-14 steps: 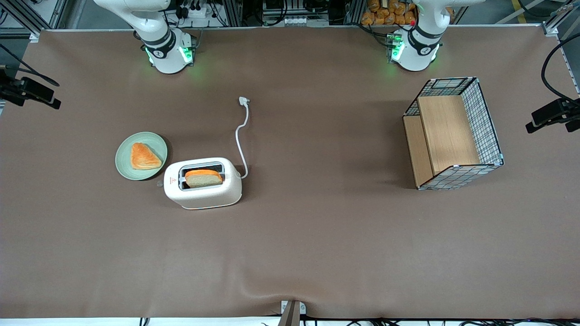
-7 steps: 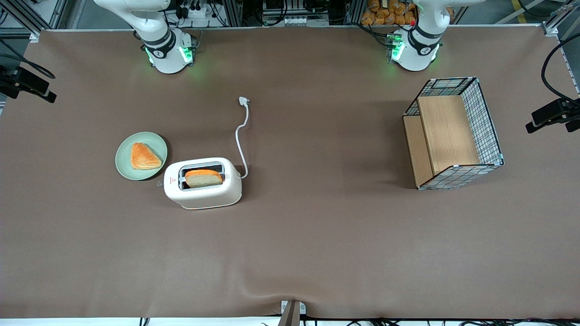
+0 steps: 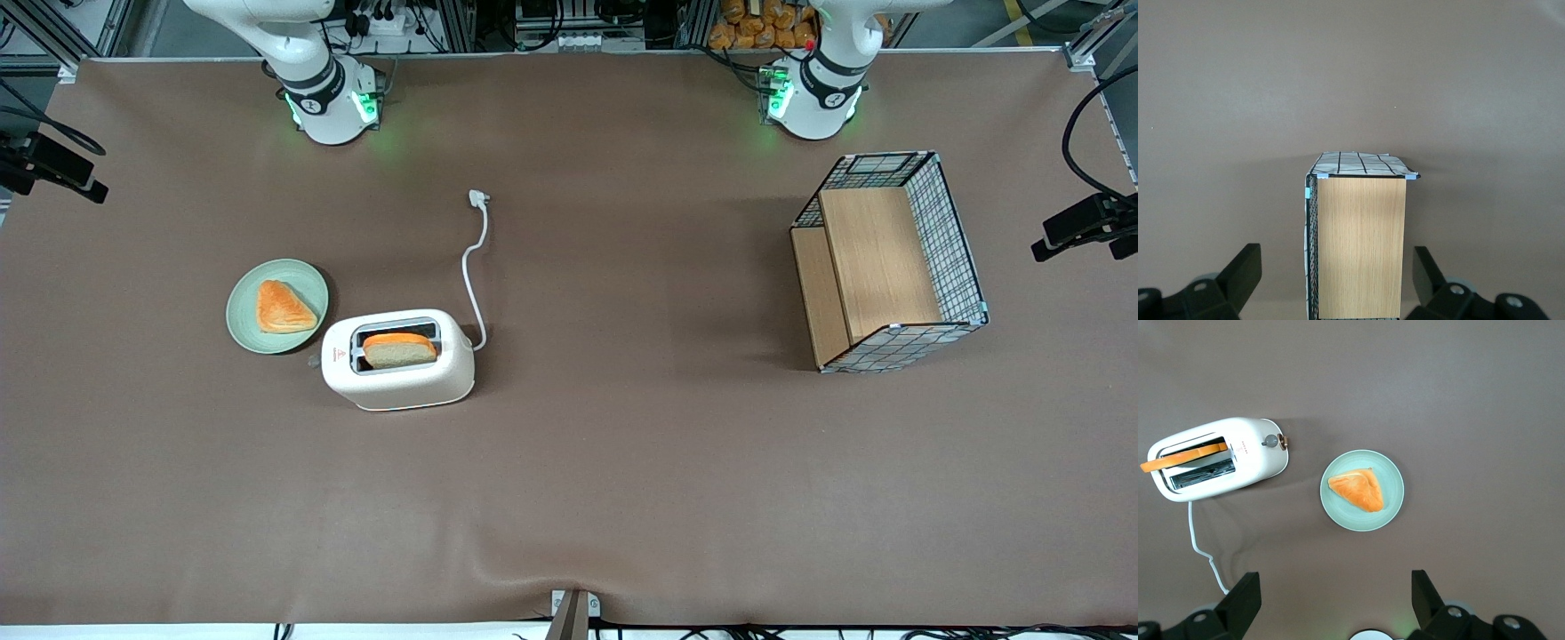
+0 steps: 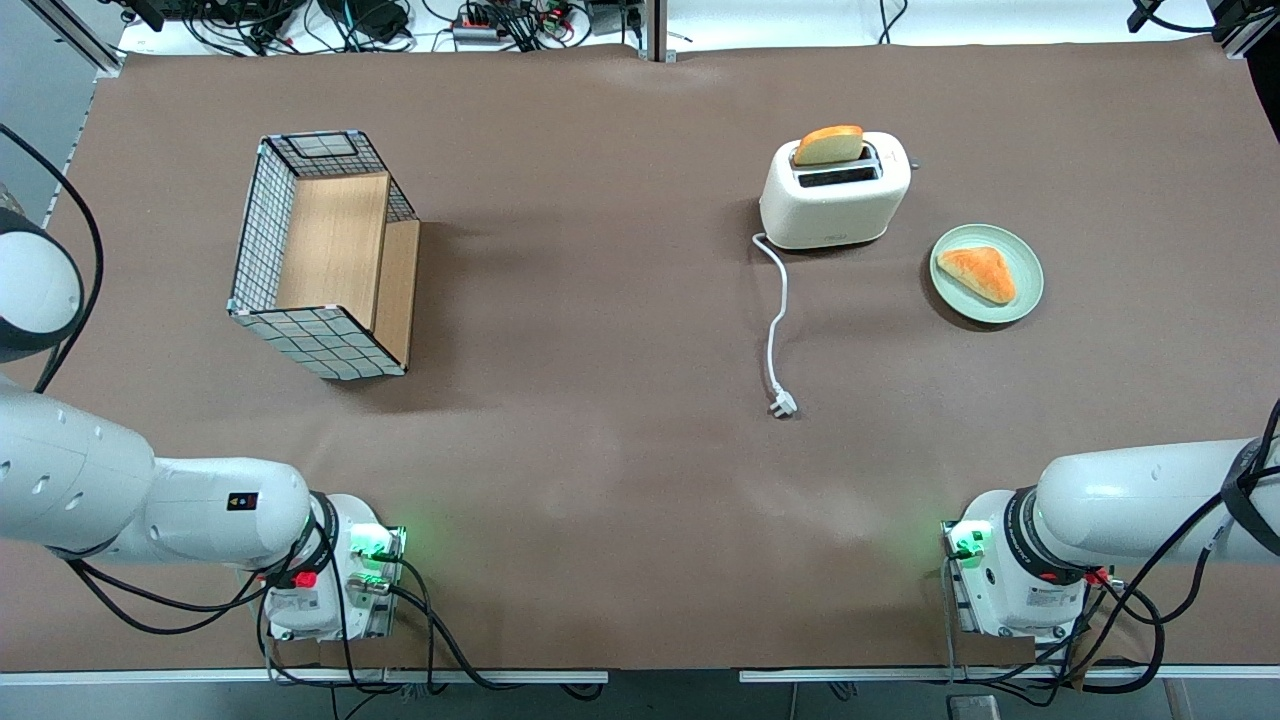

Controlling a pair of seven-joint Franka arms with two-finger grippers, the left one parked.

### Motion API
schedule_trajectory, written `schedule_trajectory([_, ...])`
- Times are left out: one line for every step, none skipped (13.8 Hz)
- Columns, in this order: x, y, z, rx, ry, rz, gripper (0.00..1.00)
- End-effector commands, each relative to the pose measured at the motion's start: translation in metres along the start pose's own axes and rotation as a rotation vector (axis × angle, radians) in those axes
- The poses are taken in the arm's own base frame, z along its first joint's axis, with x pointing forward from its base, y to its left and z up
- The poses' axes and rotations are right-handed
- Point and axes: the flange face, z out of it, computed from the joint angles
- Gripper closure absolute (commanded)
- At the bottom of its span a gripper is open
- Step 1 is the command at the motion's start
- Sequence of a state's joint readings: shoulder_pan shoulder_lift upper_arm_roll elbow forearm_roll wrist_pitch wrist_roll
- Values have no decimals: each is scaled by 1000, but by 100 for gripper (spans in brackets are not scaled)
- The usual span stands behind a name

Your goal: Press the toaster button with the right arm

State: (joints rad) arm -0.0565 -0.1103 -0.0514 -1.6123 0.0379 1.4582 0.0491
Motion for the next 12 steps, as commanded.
schedule_trajectory([2,1,-2,-21,-1,6,0])
schedule_trajectory([3,2,0,-20,0,8,0])
schedule_trajectory([4,2,1,-20,6,9,0])
schedule_trajectory([6,2,3,-19,16,9,0])
schedule_trajectory([8,3,3,-20,29,10,0])
schedule_trajectory([8,2,2,-21,34,10,0])
schedule_trajectory([8,2,2,-26,34,10,0])
schedule_trajectory([6,1,1,-35,33,9,0])
schedule_trajectory([5,0,0,-36,29,9,0])
schedule_trajectory([3,1,-2,-37,27,5,0])
schedule_trajectory([0,1,-3,-38,12,4,0])
schedule_trajectory([-4,0,-3,-41,-12,3,0])
